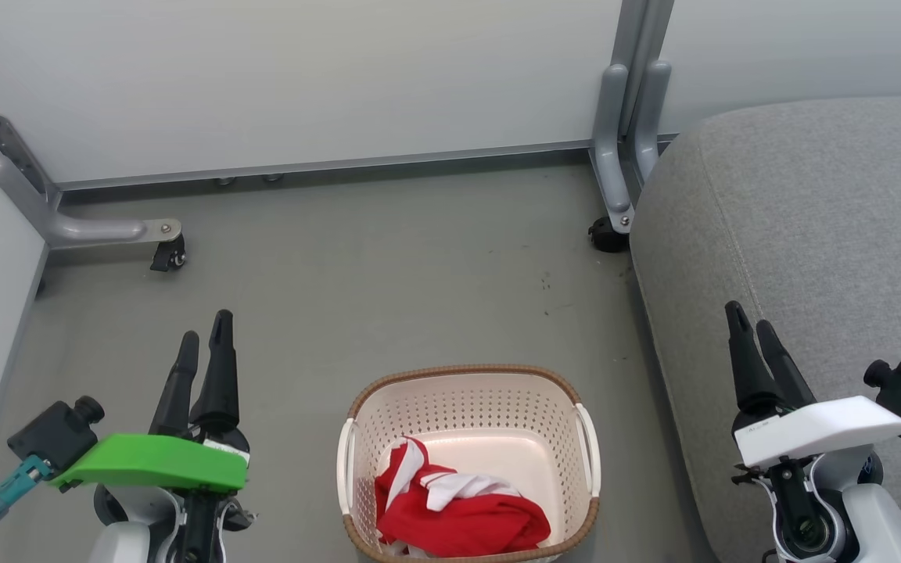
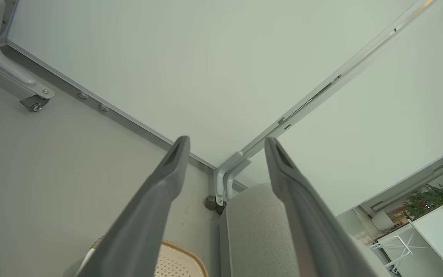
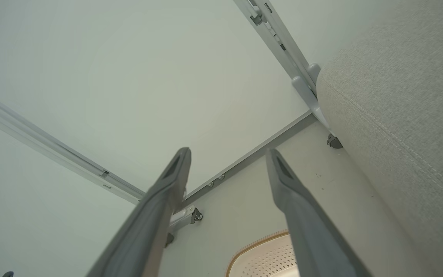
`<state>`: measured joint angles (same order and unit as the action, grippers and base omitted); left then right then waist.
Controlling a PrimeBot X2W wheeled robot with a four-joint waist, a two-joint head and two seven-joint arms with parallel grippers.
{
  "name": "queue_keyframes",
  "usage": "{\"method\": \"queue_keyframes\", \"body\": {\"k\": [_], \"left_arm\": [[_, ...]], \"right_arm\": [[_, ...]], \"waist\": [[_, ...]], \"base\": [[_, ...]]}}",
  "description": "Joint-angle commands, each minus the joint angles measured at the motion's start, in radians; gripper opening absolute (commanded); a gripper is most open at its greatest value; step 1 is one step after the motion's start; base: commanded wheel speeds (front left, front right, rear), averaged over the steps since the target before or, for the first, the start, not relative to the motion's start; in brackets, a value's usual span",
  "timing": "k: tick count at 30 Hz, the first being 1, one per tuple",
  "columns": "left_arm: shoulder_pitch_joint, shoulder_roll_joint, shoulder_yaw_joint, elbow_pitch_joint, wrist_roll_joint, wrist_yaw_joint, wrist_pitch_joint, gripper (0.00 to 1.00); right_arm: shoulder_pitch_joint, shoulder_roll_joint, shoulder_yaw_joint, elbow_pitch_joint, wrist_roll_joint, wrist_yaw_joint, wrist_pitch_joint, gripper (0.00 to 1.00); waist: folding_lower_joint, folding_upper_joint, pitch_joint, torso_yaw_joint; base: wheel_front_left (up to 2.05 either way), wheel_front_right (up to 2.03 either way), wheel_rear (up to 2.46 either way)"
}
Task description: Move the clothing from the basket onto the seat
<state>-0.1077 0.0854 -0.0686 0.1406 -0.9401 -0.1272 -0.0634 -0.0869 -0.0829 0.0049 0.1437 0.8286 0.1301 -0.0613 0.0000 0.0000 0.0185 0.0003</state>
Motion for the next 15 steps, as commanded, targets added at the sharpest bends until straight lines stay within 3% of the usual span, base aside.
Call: {"method": "queue_keyframes", "body": {"k": [1, 15], "left_arm": [[-0.018, 0.014, -0.008, -0.013, 0.041, -0.003, -0.011, 1.00], [-0.011, 0.017, -0.037, 0.005, 0.231, -0.003, -0.054, 1.00]], "right_arm": [[-0.012, -0.010, 0.006, -0.019, -0.042, 0.001, -0.013, 1.00], [-0.002, -0.015, 0.031, -0.020, -0.239, 0.001, -0.056, 1.00]], "waist": [[0.0000, 0.0000, 0.000, 0.000], [0.0000, 0.0000, 0.004, 0.002]], "base": [[0.00, 0.00, 0.00], [0.00, 0.00, 0.00]]}}
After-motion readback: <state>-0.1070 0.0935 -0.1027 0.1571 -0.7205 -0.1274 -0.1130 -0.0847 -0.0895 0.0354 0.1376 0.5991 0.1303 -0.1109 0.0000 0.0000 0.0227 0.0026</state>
